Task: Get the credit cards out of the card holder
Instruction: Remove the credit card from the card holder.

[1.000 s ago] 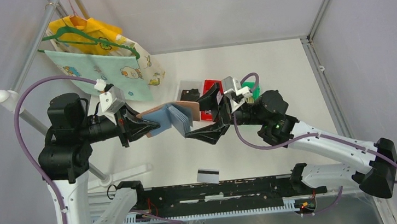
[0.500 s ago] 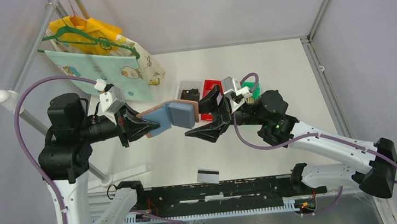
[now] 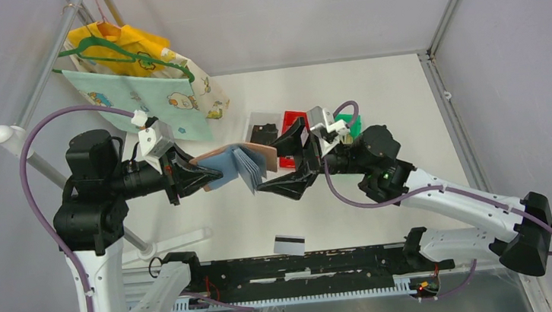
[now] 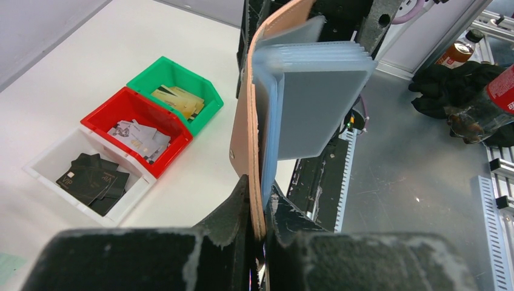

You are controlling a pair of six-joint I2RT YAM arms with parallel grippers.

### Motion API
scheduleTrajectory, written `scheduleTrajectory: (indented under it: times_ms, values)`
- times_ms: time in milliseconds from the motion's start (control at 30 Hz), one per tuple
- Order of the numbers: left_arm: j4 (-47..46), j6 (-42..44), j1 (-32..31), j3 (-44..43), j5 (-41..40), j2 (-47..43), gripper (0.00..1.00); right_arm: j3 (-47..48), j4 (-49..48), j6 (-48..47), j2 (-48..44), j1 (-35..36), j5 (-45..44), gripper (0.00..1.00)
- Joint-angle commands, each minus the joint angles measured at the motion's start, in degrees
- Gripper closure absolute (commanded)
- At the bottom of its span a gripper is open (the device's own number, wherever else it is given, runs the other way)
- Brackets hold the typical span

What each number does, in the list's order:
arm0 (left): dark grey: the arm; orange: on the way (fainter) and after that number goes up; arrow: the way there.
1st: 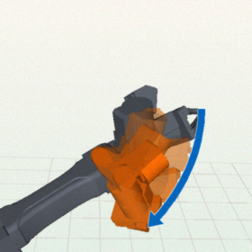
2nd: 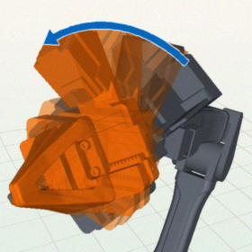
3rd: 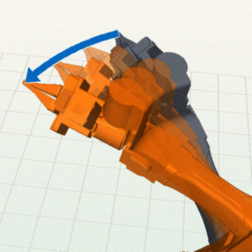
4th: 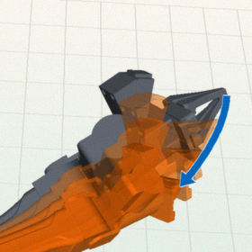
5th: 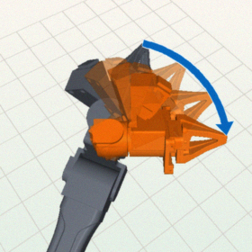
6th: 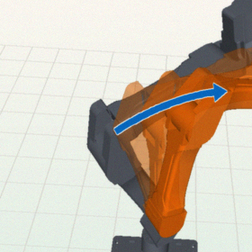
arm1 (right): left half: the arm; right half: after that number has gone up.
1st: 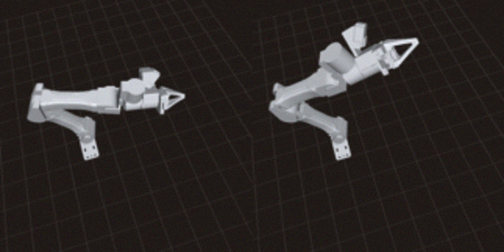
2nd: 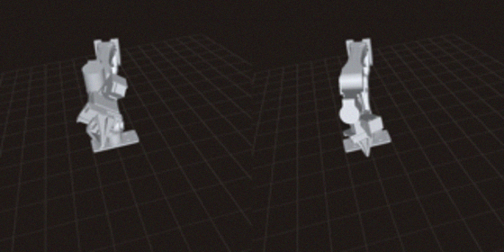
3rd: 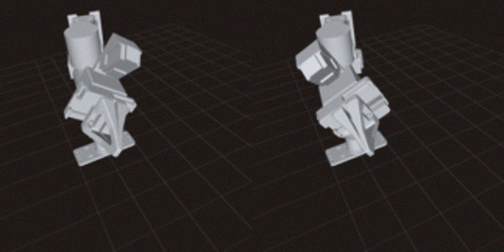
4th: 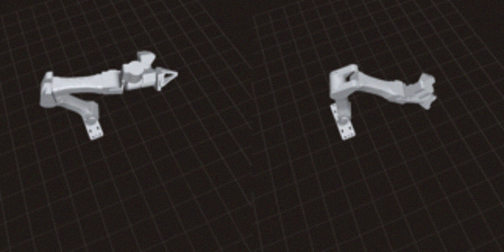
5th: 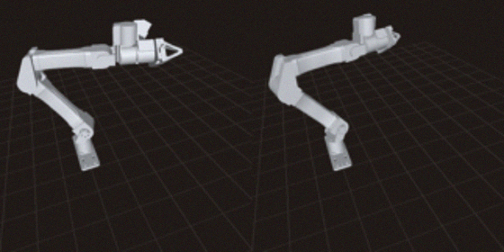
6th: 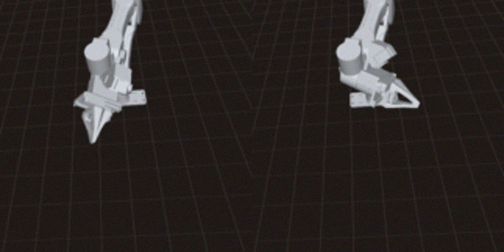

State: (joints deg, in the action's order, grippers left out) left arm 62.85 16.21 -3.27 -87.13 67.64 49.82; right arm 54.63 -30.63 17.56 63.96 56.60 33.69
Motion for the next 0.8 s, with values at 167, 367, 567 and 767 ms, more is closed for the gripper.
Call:
scheduleTrajectory:
  times_ms: [167, 367, 567, 767]
  values:
    - [-3.17, -2.15, -0.08, -2.07, 1.09, 0.14, 0.98, 1.96, -0.56, 0.12, -0.24, 0.33, -6.35, 0.22]
    - [-3.16, -2.26, -0.11, -2.35, 1.25, 0.37, 0.98, 2.84, -0.10, -0.01, 0.02, 0.35, -5.92, 0.37]
    - [-3.17, -2.31, -0.07, -2.58, 1.40, 0.28, 0.98, 2.98, -0.54, 0.10, -0.06, 0.35, -6.01, 0.48]
    - [-3.17, -2.84, -0.12, -2.87, 3.48, 0.28, 0.98, 3.58, 0.23, -0.04, 1.12, 0.42, -10.48, 0.55]
